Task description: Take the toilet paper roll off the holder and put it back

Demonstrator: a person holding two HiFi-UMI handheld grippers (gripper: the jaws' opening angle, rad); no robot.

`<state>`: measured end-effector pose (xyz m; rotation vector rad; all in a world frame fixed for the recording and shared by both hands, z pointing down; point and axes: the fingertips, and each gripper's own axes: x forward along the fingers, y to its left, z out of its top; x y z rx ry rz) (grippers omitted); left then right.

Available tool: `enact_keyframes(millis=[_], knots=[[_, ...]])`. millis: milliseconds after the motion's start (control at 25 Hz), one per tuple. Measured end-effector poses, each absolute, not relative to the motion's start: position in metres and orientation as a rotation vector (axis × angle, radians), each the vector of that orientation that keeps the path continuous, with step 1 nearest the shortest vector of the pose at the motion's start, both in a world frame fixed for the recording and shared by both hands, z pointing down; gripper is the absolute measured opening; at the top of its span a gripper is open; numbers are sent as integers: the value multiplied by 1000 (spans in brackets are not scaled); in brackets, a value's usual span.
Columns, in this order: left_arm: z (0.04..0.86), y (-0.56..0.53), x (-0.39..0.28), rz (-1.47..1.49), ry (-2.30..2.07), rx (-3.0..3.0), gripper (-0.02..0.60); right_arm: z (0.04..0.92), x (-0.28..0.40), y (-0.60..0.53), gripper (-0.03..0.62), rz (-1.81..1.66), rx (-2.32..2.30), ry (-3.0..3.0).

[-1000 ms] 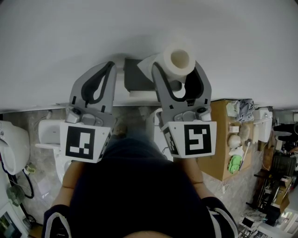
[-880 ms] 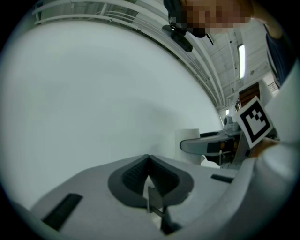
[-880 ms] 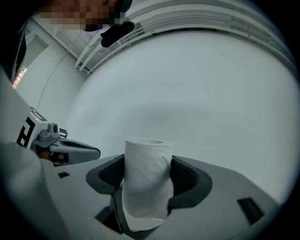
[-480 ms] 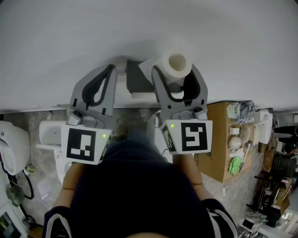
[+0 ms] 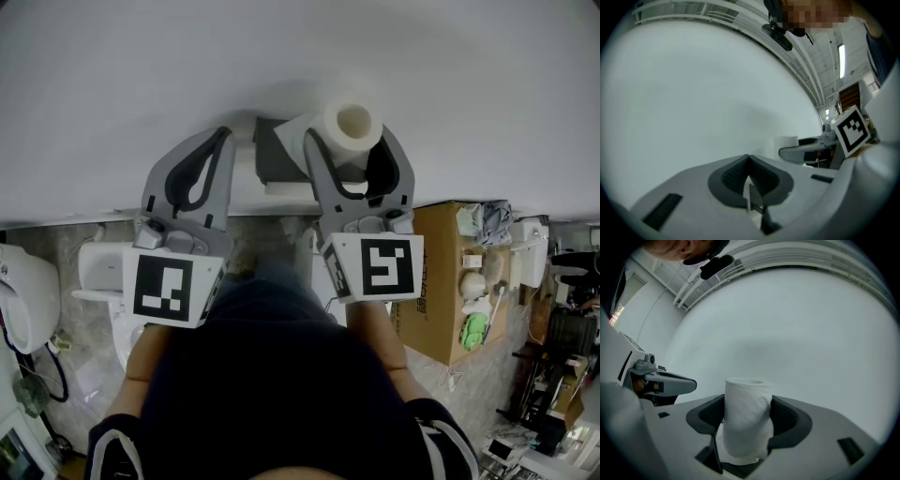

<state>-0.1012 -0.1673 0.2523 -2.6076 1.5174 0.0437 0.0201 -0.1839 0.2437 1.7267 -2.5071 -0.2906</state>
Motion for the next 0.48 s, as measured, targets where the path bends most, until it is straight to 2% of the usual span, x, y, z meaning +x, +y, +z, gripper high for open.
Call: enact_keyframes(millis=[480], knots=[[256,-167,-102,31,1536,-2632,0,255,19,-188,305,-259,1715,-2495]])
